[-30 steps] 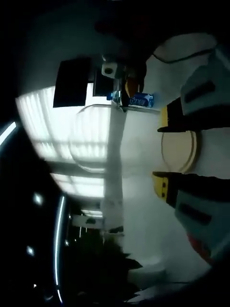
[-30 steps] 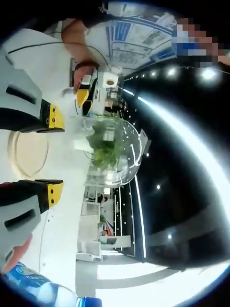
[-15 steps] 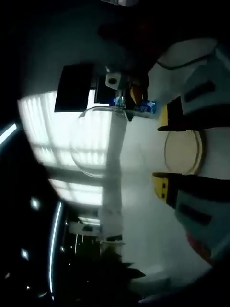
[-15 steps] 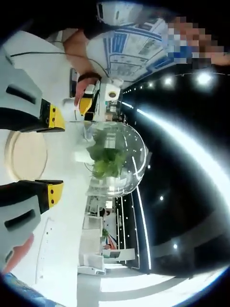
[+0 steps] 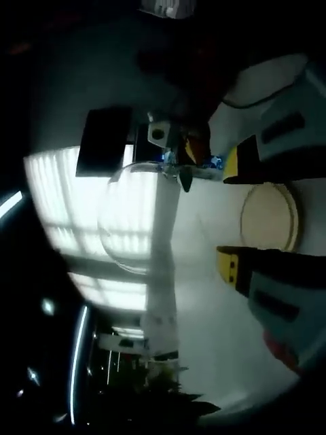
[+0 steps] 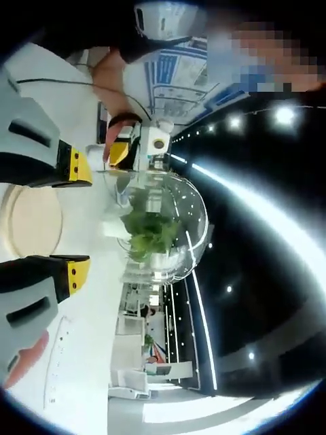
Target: Open the cover put in the Mizone put the cover back on
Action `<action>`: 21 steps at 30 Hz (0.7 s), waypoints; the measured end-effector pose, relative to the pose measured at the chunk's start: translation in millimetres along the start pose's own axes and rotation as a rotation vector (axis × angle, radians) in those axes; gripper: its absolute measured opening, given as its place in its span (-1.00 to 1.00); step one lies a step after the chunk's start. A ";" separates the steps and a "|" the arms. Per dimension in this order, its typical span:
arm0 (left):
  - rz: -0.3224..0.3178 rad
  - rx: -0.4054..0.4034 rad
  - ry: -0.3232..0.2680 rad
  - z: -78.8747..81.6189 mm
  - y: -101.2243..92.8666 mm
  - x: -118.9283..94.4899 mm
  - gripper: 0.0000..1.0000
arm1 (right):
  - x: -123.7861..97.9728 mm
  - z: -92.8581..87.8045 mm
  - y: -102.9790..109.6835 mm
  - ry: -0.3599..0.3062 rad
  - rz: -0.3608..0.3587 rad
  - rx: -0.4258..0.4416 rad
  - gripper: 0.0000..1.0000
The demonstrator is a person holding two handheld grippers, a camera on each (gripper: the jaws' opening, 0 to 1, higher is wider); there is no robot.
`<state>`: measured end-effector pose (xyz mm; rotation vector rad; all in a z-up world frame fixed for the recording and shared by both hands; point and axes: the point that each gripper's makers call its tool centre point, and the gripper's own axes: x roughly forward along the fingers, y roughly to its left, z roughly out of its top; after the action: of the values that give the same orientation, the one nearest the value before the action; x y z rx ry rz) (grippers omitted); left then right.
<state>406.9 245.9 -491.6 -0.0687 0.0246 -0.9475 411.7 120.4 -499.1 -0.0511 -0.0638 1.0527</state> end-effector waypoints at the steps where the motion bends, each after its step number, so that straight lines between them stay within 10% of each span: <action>1: -0.002 -0.005 -0.002 1.0 0.9 0.7 -0.41 | 0.3 0.1 -0.3 0.002 0.001 -0.002 -0.32; 21: -0.129 0.073 0.014 5.6 10.4 6.1 -0.32 | 8.1 7.7 -7.1 0.039 0.037 -0.055 -0.16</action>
<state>419.1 247.3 -486.7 0.0041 -0.0016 -1.0764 421.2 124.1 -490.6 -0.1229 -0.0569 1.0869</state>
